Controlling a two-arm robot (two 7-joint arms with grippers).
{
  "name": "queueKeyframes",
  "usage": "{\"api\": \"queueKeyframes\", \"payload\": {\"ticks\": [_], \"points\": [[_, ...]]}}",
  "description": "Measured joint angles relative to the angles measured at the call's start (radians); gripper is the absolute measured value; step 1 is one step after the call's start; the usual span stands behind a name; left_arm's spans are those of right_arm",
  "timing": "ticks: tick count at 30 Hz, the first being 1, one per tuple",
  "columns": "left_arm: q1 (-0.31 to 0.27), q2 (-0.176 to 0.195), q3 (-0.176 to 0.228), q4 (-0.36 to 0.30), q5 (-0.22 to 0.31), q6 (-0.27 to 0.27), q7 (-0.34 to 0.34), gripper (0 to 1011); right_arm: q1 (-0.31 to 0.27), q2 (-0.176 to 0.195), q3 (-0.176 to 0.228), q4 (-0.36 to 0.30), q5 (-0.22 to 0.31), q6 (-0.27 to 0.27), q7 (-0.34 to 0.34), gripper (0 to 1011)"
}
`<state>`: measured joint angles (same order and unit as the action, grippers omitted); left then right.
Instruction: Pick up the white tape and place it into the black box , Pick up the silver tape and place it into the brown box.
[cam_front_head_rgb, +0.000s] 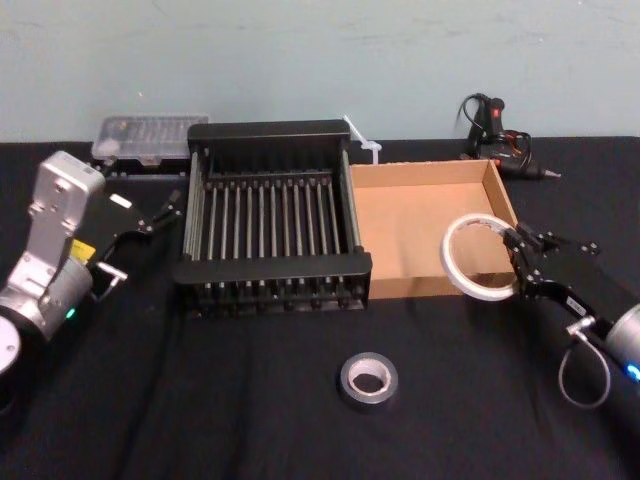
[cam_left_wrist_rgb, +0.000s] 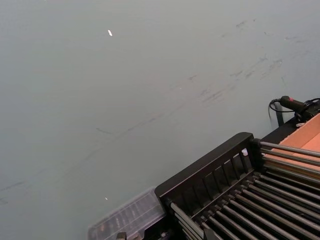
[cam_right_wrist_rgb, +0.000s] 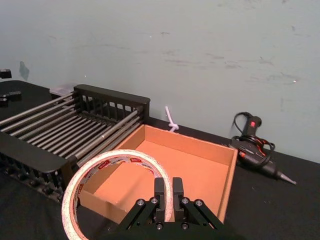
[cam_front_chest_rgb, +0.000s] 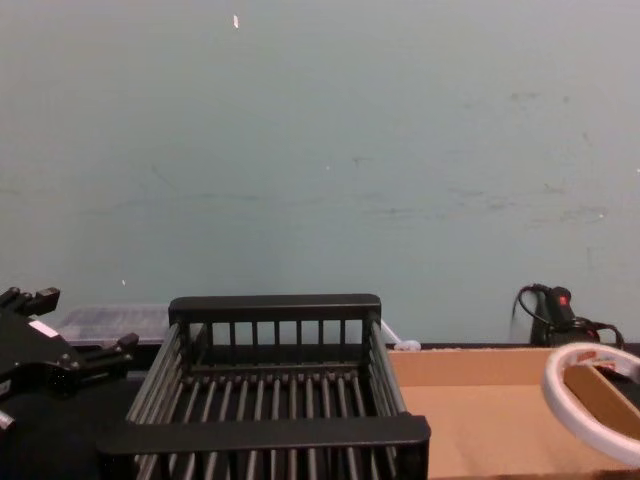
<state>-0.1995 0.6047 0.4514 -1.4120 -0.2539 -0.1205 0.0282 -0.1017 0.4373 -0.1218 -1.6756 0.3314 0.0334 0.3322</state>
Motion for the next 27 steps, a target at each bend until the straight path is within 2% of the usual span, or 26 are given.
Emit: {"api": "queueKeyframes", "payload": {"ticks": [20,27], "points": [[0.0,0.0,0.0,0.0,0.0,0.0,0.0,1001,0.13,-0.035,-0.087,0.074,-0.041,0.017,-0.005,99],[0.0,0.0,0.0,0.0,0.0,0.0,0.0,1001,0.189,-0.059,-0.119,0.116,-0.061,0.017,-0.001,99]]}}
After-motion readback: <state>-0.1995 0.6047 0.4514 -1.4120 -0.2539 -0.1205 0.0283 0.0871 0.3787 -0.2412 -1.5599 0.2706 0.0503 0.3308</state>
